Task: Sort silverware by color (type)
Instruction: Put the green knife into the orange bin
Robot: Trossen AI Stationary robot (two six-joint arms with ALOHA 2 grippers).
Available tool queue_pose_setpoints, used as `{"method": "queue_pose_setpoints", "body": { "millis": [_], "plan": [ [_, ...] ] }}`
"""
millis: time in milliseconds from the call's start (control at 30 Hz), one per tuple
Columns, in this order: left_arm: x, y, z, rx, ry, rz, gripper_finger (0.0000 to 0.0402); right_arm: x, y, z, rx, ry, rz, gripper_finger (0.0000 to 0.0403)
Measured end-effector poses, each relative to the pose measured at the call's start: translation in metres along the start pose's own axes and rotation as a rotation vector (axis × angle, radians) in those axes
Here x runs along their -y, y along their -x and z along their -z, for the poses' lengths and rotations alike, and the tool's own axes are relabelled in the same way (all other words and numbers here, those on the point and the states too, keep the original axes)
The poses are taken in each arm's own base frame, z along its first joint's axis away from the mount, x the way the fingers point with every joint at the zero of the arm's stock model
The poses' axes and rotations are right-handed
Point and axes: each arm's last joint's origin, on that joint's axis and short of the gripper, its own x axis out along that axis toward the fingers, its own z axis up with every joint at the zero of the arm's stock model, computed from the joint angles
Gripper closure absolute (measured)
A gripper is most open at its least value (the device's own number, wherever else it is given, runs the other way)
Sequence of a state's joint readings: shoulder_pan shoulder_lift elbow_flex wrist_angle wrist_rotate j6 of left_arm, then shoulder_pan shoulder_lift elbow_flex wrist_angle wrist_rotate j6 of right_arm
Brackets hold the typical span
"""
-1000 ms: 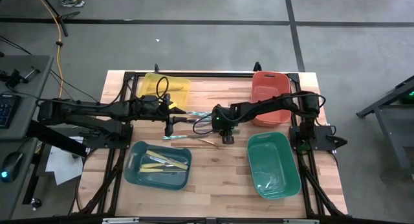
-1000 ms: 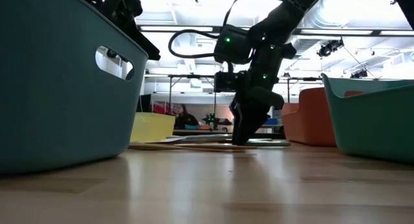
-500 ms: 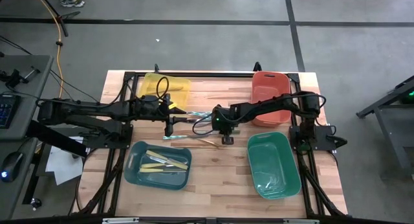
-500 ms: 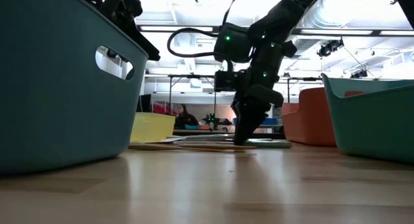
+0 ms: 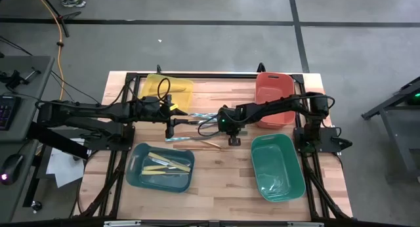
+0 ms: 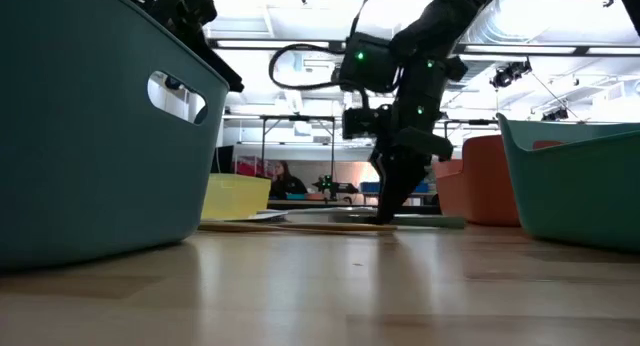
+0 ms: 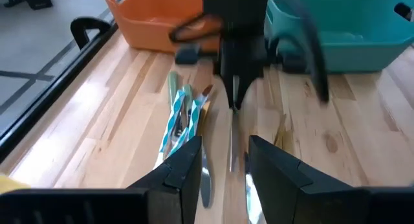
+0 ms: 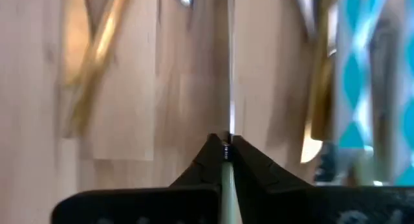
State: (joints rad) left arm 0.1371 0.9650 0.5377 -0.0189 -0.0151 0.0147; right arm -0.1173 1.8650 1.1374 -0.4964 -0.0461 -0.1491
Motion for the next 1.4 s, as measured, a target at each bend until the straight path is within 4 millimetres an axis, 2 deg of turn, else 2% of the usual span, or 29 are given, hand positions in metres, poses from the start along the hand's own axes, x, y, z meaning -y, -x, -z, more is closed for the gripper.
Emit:
{"method": "queue_pose_setpoints", "body": {
  "millis": [67, 267, 400, 633, 733, 867, 1067, 1200, 1400],
  "plan": [
    [0.000, 0.005, 0.000, -0.008, -0.002, 0.000, 0.0284, 0.000, 0.010, -0.003, 0.029, -0.009, 0.014, 0.0396],
    [-0.001, 0.026, -0.001, 0.005, -0.006, -0.016, 0.0284, -0.002, 0.024, -0.005, 0.067, -0.028, 0.016, 0.0397],
    [-0.002, 0.036, -0.002, 0.028, 0.025, -0.038, 0.0284, -0.003, 0.023, -0.002, 0.062, -0.030, 0.011, 0.0399],
    [-0.002, 0.036, -0.003, 0.040, 0.034, -0.037, 0.0284, 0.001, 0.024, -0.011, 0.166, -0.083, 0.022, 0.0400],
    [-0.002, 0.036, -0.003, 0.037, 0.032, -0.040, 0.0284, 0.004, 0.025, -0.013, 0.189, -0.087, 0.024, 0.0377],
    [-0.002, 0.036, -0.003, 0.037, 0.032, -0.041, 0.0284, 0.013, 0.022, -0.011, 0.168, -0.114, 0.034, 0.0314],
    [-0.002, 0.036, -0.003, 0.034, 0.031, -0.042, 0.0284, 0.027, -0.001, 0.001, 0.055, -0.094, 0.026, 0.0225],
    [-0.002, 0.036, -0.002, 0.030, 0.031, -0.041, 0.0284, 0.028, -0.004, 0.001, 0.055, -0.064, 0.015, 0.0210],
    [-0.002, 0.036, -0.002, 0.021, 0.030, -0.042, 0.0284, 0.027, -0.002, 0.002, 0.050, -0.047, -0.005, 0.0229]
  ]
}}
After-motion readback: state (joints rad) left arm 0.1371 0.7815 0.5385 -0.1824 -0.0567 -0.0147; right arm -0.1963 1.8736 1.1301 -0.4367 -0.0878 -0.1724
